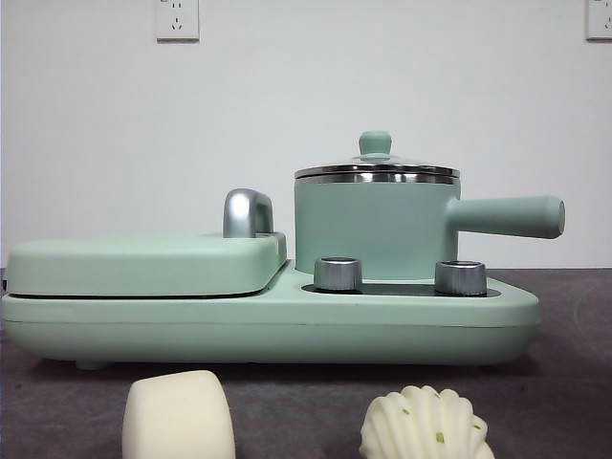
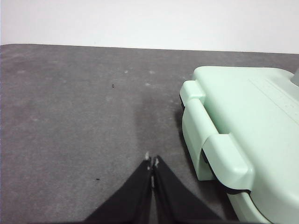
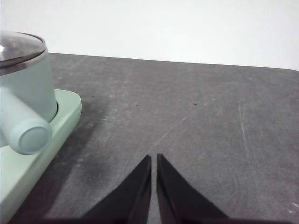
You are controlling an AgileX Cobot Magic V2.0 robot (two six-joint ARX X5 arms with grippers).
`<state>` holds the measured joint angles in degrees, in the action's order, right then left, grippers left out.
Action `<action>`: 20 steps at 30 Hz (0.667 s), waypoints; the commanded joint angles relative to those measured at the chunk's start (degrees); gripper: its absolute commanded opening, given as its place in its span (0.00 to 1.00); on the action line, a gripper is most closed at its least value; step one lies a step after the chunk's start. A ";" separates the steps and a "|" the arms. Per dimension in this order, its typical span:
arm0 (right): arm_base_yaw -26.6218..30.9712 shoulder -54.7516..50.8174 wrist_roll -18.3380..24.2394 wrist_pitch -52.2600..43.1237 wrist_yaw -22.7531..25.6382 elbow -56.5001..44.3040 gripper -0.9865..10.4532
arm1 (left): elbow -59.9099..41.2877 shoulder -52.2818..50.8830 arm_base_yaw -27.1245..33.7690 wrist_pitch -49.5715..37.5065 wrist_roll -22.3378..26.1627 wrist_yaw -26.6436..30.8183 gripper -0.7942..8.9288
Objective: Put the buns in a small steamer
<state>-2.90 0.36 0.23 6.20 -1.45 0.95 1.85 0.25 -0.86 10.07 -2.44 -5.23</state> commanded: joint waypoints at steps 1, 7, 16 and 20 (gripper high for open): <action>-0.04 -0.15 -0.87 -0.39 -0.22 -0.26 0.10 | -1.07 0.00 0.15 0.24 -0.79 0.11 0.09; -0.04 -0.15 -10.10 -0.15 -2.29 -0.15 0.10 | -1.07 0.00 0.15 -1.68 -9.16 0.11 0.09; -1.44 0.61 -21.70 3.63 -6.16 9.44 0.10 | 4.46 2.64 -1.57 0.76 -17.97 -2.73 0.09; -1.90 3.98 -22.27 10.86 -7.80 17.51 0.10 | 9.64 6.95 -3.17 2.73 -18.43 -3.61 0.09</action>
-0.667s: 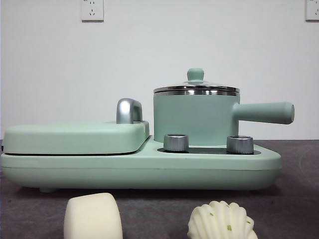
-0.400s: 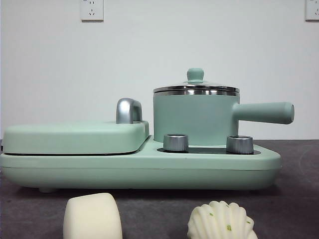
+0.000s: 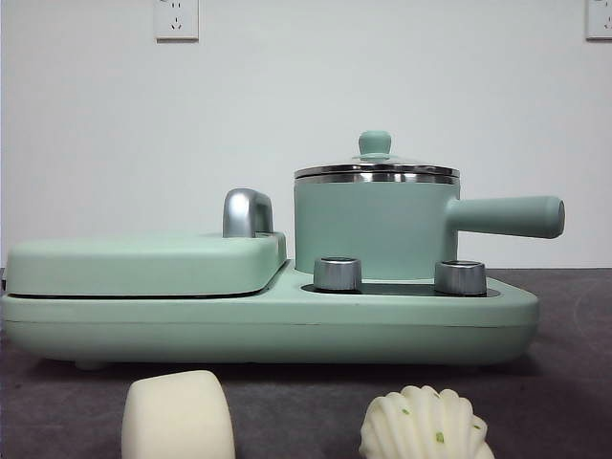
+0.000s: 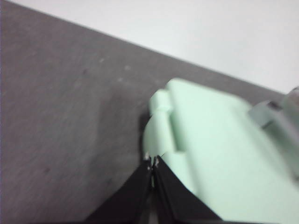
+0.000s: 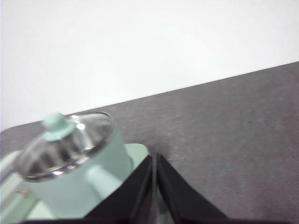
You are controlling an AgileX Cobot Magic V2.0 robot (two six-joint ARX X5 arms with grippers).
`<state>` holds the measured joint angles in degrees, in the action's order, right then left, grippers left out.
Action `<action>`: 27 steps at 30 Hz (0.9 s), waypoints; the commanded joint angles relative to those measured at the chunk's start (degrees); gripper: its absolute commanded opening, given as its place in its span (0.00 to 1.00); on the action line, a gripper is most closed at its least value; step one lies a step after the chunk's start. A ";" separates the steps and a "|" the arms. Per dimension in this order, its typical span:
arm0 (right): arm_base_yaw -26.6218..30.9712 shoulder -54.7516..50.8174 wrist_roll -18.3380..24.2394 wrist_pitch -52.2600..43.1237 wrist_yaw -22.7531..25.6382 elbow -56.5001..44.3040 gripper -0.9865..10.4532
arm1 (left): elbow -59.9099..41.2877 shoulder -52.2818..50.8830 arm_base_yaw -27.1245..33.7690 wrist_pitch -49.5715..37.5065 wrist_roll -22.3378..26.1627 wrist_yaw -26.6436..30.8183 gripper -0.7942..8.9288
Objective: Put the buns in a small steamer
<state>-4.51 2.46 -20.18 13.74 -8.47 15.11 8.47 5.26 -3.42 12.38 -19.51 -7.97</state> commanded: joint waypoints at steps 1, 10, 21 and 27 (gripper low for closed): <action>-0.28 3.08 -1.86 5.29 -1.16 5.55 0.10 | 4.66 3.39 -0.96 1.05 -1.36 -1.27 0.09; -0.28 15.78 1.68 16.50 -10.23 22.95 0.10 | 23.26 20.46 -3.80 8.72 2.60 -6.71 0.09; -0.28 29.38 13.94 24.44 -28.28 34.69 0.10 | 44.61 42.66 -7.23 22.08 13.51 -18.47 0.09; -0.28 32.74 16.37 24.48 -30.53 34.82 0.10 | 49.00 49.59 -9.25 22.75 15.63 -22.73 0.09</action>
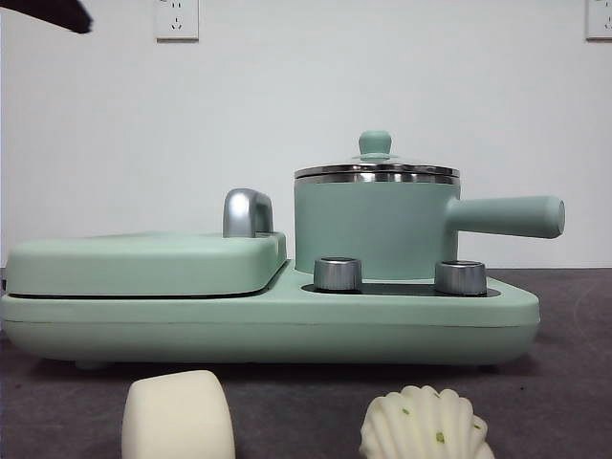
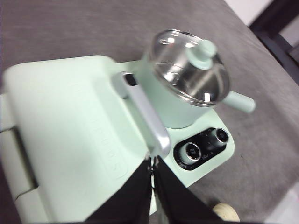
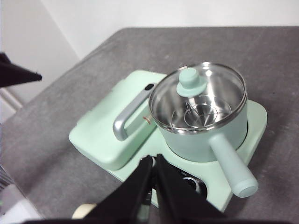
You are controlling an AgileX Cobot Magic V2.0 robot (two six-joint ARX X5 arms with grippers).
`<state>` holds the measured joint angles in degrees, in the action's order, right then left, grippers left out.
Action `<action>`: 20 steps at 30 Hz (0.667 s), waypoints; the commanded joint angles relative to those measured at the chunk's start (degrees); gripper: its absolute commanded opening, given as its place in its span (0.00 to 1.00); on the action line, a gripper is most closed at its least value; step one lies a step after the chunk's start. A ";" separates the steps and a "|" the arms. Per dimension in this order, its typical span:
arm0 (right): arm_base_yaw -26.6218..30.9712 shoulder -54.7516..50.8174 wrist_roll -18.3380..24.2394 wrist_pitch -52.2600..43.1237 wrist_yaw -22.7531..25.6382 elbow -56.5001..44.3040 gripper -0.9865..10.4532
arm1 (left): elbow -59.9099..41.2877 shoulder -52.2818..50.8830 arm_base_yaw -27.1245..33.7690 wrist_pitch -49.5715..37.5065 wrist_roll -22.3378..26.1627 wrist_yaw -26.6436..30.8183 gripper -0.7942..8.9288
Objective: Put the buns in a small steamer
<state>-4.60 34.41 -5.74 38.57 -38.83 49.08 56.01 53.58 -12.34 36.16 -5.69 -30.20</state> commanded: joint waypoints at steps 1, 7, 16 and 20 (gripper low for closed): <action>-0.20 1.16 1.92 -0.35 -0.15 0.85 0.10 | 1.46 1.88 -0.46 -1.46 1.84 -0.50 0.09; -0.20 2.93 1.92 -0.37 0.28 0.85 0.19 | 1.46 4.61 -0.48 -1.46 1.84 -0.50 0.24; -0.20 4.46 1.95 -0.42 0.24 0.85 0.50 | 1.46 6.71 -0.48 -2.08 0.26 -0.48 0.53; -0.20 4.44 1.92 -0.50 0.22 0.85 0.50 | 1.64 7.39 -0.90 -3.21 -1.62 -0.50 0.53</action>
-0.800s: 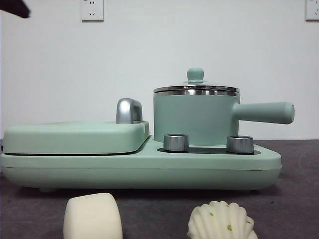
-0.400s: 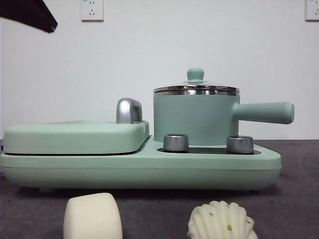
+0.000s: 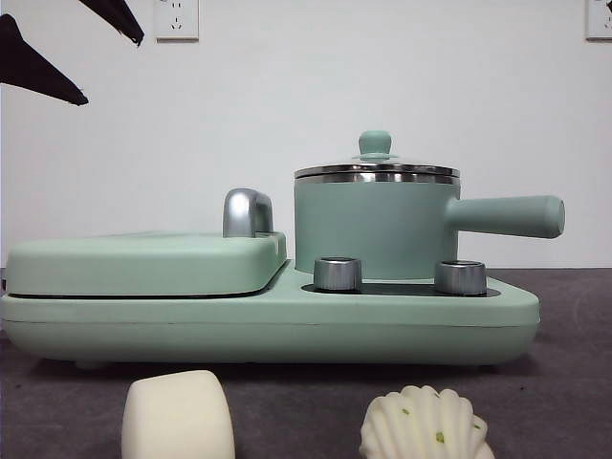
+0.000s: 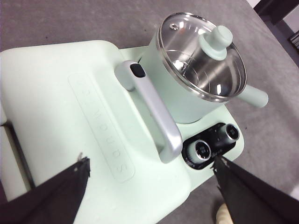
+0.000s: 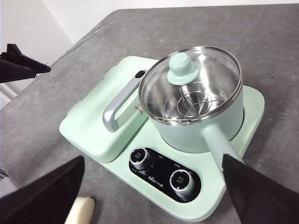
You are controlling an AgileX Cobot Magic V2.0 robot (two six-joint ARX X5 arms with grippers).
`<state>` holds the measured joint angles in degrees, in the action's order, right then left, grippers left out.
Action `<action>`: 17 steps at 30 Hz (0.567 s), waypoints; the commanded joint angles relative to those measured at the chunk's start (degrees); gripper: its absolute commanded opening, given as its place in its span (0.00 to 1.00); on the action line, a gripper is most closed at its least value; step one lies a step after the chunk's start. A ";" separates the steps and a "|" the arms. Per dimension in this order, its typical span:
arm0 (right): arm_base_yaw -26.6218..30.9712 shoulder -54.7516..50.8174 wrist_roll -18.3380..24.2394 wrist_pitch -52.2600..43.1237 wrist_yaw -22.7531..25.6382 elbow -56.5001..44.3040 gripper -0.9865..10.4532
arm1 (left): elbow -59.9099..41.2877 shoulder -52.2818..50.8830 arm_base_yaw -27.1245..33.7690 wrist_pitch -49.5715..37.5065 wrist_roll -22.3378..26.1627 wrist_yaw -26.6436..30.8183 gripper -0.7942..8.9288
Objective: Put the buns in a small steamer
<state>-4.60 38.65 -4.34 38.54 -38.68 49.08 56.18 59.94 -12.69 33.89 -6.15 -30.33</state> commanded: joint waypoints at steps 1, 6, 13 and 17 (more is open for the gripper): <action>-0.20 0.20 0.52 -0.59 0.07 0.85 0.50 | 1.68 1.36 -0.81 -0.92 -1.16 -0.37 0.53; -0.20 0.20 0.37 -1.29 -0.35 0.85 0.50 | 6.27 5.40 -2.51 1.79 -0.66 -0.33 0.53; -0.20 0.20 0.26 -1.64 -0.37 0.85 0.50 | 21.70 17.49 -6.38 11.87 2.89 1.22 0.53; -0.20 0.20 0.00 -1.64 -0.35 0.85 0.50 | 32.54 25.70 -9.03 17.97 4.68 4.76 0.53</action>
<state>-4.60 38.65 -4.34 37.43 -38.85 49.08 85.58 83.77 -21.15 51.42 -3.44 -26.09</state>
